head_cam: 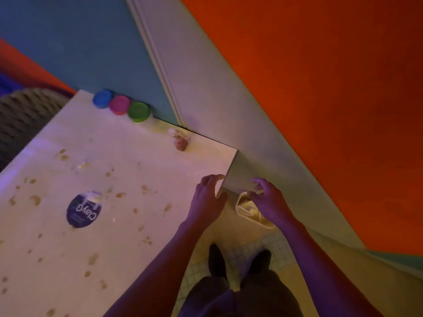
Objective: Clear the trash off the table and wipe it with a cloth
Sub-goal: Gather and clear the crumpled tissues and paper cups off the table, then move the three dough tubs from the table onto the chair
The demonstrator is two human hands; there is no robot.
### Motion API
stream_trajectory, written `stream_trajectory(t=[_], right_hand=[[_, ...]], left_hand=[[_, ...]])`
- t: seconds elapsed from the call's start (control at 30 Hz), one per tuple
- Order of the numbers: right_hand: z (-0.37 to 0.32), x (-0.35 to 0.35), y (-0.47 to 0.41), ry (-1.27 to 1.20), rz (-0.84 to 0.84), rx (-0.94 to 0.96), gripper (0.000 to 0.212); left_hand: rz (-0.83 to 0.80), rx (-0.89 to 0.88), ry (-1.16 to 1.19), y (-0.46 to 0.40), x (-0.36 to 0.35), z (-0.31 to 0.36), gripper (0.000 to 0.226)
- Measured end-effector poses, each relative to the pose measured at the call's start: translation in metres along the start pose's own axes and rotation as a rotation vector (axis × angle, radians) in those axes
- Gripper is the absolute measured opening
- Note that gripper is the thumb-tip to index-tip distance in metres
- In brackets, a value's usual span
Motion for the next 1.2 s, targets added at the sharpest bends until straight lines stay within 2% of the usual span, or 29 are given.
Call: stream_trajectory(t=[0.17,0.43,0.7,0.87,1.2], right_hand=[[-0.059,-0.024,0.008,0.033,-0.033,0.105,0.040],[-0.142,-0.076,0.018,0.009,-0.160,0.202,0.028],[-0.228,-0.116,-0.006,-0.065,-0.251,0.259,0.029],[-0.275,-0.144,-0.039,-0.133,-0.271,0.244,0.039],[-0.353,-0.194,-0.116,-0.042,-0.306,0.170,0.065]], left_hand=[[0.140,0.036,0.020,0.016,0.048,-0.024,0.048],[0.313,0.145,0.042,0.040,0.117,-0.073,0.046],[0.490,0.203,0.014,0.002,0.188,-0.108,0.049],[0.514,0.241,-0.069,-0.052,0.232,-0.127,0.054],[0.494,0.363,-0.181,-0.160,0.318,-0.174,0.061]])
Point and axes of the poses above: each hand's wrist, its own y-axis away from the middle knuckle, its own x-axis out of the back of the hand, z = x × y, the point moved 1 cm from there along -y, towards the middle knuckle, and after that the axes turned 7 degrees about -x, right-handed, at the moved point
